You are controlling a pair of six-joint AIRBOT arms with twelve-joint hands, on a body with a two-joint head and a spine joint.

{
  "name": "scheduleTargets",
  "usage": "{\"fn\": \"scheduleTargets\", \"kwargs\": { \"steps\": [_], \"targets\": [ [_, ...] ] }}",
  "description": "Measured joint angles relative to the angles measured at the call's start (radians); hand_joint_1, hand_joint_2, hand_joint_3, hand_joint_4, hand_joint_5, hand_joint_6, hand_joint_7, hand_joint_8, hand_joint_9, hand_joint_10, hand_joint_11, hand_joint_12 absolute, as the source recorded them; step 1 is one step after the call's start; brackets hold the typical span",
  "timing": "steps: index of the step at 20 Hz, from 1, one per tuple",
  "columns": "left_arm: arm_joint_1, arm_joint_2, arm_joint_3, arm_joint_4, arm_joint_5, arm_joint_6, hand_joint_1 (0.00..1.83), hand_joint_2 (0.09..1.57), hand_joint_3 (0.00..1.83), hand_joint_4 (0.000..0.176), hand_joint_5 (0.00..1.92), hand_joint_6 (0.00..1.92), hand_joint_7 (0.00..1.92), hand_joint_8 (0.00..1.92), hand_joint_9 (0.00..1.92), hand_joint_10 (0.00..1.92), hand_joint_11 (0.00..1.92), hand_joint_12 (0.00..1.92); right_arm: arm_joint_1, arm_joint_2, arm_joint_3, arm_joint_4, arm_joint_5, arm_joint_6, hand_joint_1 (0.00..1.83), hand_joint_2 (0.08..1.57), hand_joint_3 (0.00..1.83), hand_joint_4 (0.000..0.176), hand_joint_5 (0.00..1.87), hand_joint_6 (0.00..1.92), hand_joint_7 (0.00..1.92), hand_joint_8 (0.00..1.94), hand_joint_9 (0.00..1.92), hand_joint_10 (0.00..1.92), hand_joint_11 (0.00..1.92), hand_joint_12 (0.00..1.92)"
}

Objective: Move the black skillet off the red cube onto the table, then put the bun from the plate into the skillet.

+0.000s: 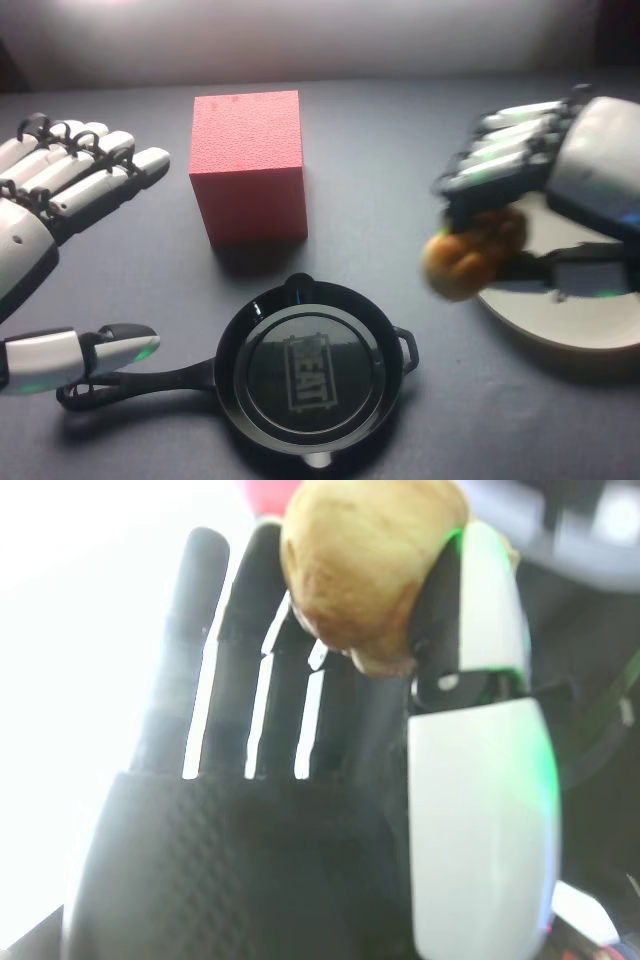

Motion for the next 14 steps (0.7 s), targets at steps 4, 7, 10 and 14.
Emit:
{"fn": "scheduleTargets", "kwargs": {
  "steps": [4,7,10,14],
  "targets": [
    [0.025,0.001,0.000,-0.068,-0.044,0.016,0.17,1.10,0.00,0.006,0.14,0.00,0.11,0.00,0.10,0.00,0.00,0.35,0.091,-0.114,0.002,-0.156,-0.059,0.029,1.37,1.12,0.01,0.000,0.86,1.02,0.94,1.16,0.94,1.20,0.78,1.33],
    [0.054,0.009,-0.003,-0.106,-0.092,0.019,0.15,1.20,0.01,0.042,0.20,0.00,0.16,0.01,0.13,0.01,0.00,0.50,0.111,-0.188,0.021,-0.198,-0.137,0.034,1.20,1.21,0.00,0.000,0.77,1.17,0.85,1.39,0.78,1.35,0.67,1.66],
    [0.073,0.013,-0.011,-0.119,-0.111,0.020,0.13,1.22,0.01,0.026,0.21,0.00,0.19,0.00,0.15,0.01,0.00,0.59,0.114,-0.224,0.035,-0.213,-0.234,0.021,1.11,1.21,0.00,0.000,0.78,1.25,0.53,1.21,0.54,1.29,0.45,1.57],
    [0.077,0.013,-0.011,-0.112,-0.119,0.020,0.16,1.21,0.00,0.031,0.22,0.00,0.20,0.00,0.17,0.00,0.00,0.66,0.114,-0.223,0.058,-0.206,-0.309,0.013,0.89,1.08,0.01,0.121,0.47,0.03,0.29,0.05,0.26,0.08,0.00,0.78]
  ]
}}
